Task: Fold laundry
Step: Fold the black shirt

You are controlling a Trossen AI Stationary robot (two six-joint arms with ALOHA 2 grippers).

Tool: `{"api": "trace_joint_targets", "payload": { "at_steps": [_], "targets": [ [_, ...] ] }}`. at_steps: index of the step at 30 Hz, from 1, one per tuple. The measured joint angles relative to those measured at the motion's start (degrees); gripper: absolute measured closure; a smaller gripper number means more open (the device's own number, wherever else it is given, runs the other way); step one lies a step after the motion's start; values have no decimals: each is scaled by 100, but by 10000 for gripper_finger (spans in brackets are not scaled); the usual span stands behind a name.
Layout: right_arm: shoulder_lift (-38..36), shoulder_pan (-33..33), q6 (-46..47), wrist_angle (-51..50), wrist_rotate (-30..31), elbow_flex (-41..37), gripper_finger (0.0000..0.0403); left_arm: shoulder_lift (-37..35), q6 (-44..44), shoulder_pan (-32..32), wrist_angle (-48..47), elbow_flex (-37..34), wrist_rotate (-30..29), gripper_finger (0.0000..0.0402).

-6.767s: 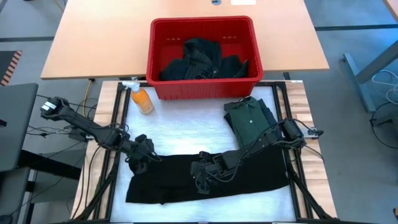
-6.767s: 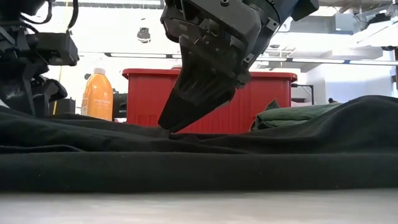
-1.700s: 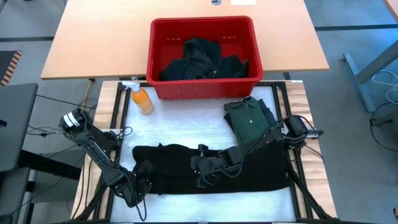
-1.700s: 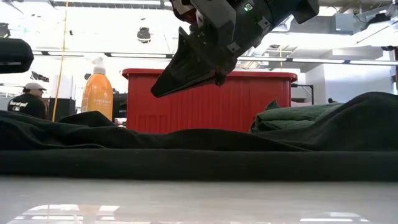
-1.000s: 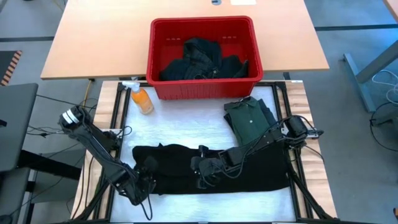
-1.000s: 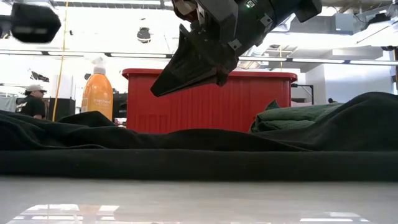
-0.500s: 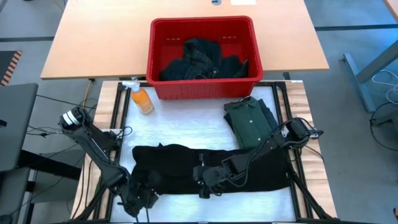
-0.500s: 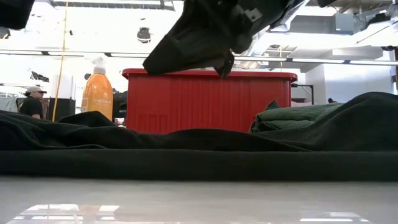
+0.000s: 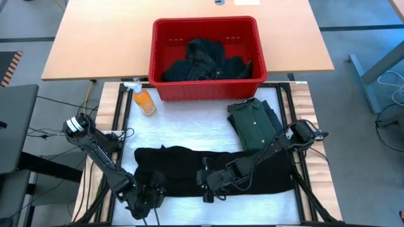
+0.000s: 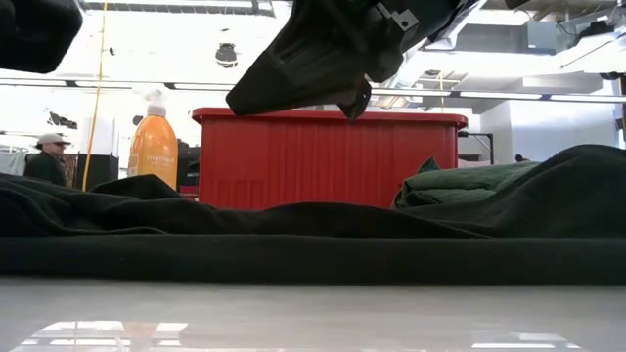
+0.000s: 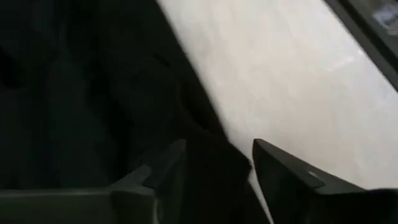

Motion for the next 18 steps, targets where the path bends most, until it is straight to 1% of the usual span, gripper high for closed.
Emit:
{"api": "trace_joint_targets", "payload": {
  "at_steps": [3,5,7,9,11,13,16,17,18],
  "targets": [
    [0,-8,-4,-3,0,0,369,65,-416,58,-14,0,-22,203],
    [0,-16,-37,-7,0,0,369,135,-648,100,-47,-2,9,197],
    [0,-32,-46,-12,0,0,369,164,-866,133,-119,-5,19,198],
    [0,-37,-46,-29,0,0,369,158,-999,181,-248,-7,0,210],
    [0,-37,-48,-31,0,0,369,148,-1043,217,-335,-7,-25,238],
    [0,-37,-50,-29,0,0,369,120,-1090,234,-472,-9,-11,278],
    [0,-37,-54,-33,0,0,369,118,-1150,308,-722,-9,315,356],
    [0,-37,-56,-34,0,0,369,118,-1179,347,-813,-9,423,378],
    [0,-37,-66,-34,0,0,369,118,-1191,379,-869,-9,498,388]
  ]
}}
